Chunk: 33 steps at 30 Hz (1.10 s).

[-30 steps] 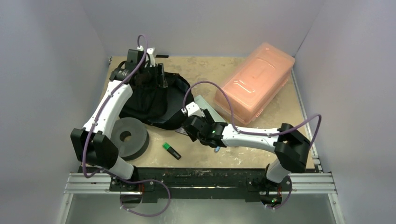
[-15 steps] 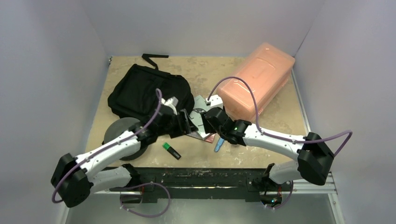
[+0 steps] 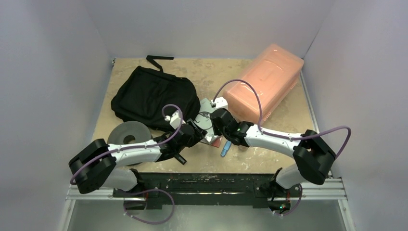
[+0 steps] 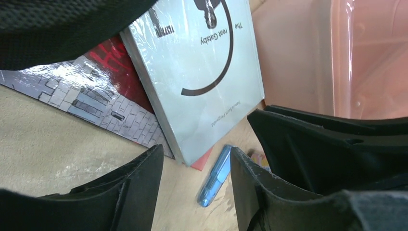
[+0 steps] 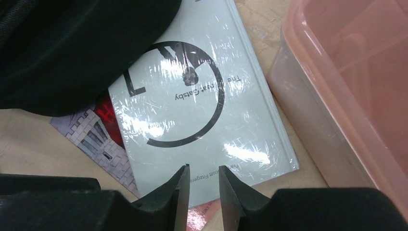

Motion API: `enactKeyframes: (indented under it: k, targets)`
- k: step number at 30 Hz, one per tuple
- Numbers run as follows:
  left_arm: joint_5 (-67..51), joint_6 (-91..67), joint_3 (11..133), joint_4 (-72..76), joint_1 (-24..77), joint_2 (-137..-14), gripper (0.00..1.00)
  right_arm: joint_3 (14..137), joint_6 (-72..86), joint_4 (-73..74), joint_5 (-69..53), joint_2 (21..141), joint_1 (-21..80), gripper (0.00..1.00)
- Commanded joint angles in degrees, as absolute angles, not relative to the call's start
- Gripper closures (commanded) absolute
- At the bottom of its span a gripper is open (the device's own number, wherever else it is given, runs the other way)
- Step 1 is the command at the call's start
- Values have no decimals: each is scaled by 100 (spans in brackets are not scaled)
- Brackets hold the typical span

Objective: Pack the student bag
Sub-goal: Pick up the book from the center of the board.

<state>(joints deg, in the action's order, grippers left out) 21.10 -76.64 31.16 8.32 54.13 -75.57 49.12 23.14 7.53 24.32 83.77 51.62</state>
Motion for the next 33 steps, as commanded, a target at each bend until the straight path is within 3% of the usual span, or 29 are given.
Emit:
enactKeyframes:
  k: [1,8,13,16,20,33]
  targets:
    - [2657,-8549,3084,1178,5415,-7696,49,4886,2272,405,2508,8374,5051,70]
    - [2154,-8667,3119,1666,5172,-8254,50,4864,2308,365,2881,8658,5028,69]
    - [2170,-8593,3030,1872,5109,-8409,52,5285,2058,875,3938,9060,5036,70]
    - [2070,-8574,2953,2039,5049,-8486,52,5476,1727,1116,4534,9236,5039,88]
    - [1842,-8667,2808,2366,4946,-8700,52,5663,1434,1340,4897,9450,5043,100]
    - [1609,-8683,2788,2540,4861,-8887,53,5924,1287,1482,5171,10336,5036,100]
